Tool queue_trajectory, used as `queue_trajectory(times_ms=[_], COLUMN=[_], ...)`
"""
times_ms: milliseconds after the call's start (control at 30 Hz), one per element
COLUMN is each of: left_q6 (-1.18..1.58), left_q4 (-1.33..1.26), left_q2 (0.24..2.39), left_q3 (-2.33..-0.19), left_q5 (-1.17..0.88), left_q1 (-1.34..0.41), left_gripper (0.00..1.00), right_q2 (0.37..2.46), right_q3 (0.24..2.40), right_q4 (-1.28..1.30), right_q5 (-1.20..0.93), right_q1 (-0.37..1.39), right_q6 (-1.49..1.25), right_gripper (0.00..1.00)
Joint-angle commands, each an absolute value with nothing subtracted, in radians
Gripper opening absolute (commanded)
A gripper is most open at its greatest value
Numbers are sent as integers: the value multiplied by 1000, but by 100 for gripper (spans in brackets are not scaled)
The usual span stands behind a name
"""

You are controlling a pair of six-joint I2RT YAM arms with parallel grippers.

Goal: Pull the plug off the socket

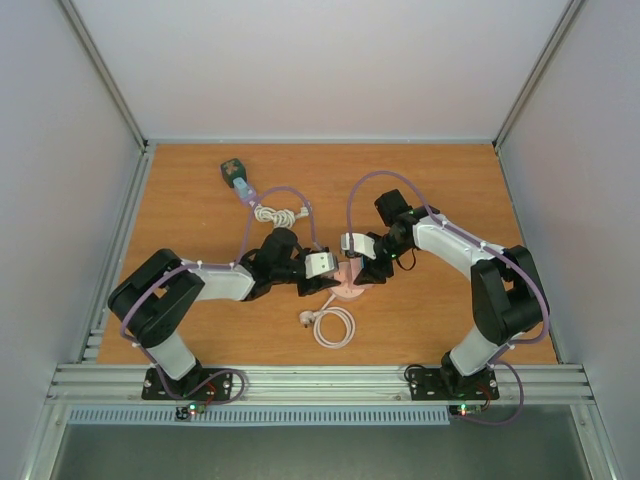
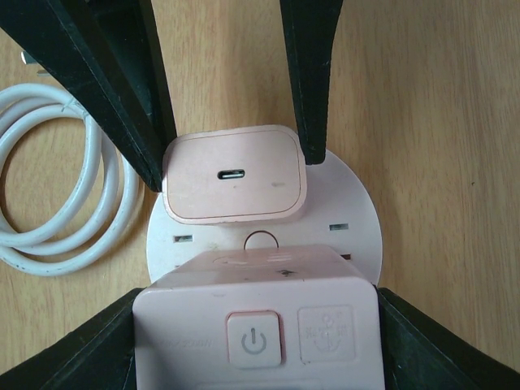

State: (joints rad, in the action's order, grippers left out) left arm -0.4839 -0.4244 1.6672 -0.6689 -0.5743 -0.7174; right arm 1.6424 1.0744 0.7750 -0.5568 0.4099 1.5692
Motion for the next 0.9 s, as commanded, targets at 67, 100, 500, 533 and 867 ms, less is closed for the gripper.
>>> queue_trajectory(times_ms=[67,100,500,533,867], left_q6=[-410,-348,-203,-230,-446], left_q4=[-589,-589,-618,-604,-592], left_q2=[1626,1633,1616,1609,1581], left_q3=[-724,-732,-698,-697,-658], left_q5=[-680,-701,-682,-664,-588], left_q1=[-721,-714,-707,-713,-741], left_gripper=[27,27,26,26,26], right_q2=[1686,1686,1682,1682,1678], right_q3=[1060,1059,1048,1048,1048], right_q4=[761,760,755,755,755], right_q5=[-473,-473,-469,-469,-465], right_q1=[418,417,417,417,418], right_q6=[1569,1569,1561,1561,1548], right_gripper=[28,28,28,28,27])
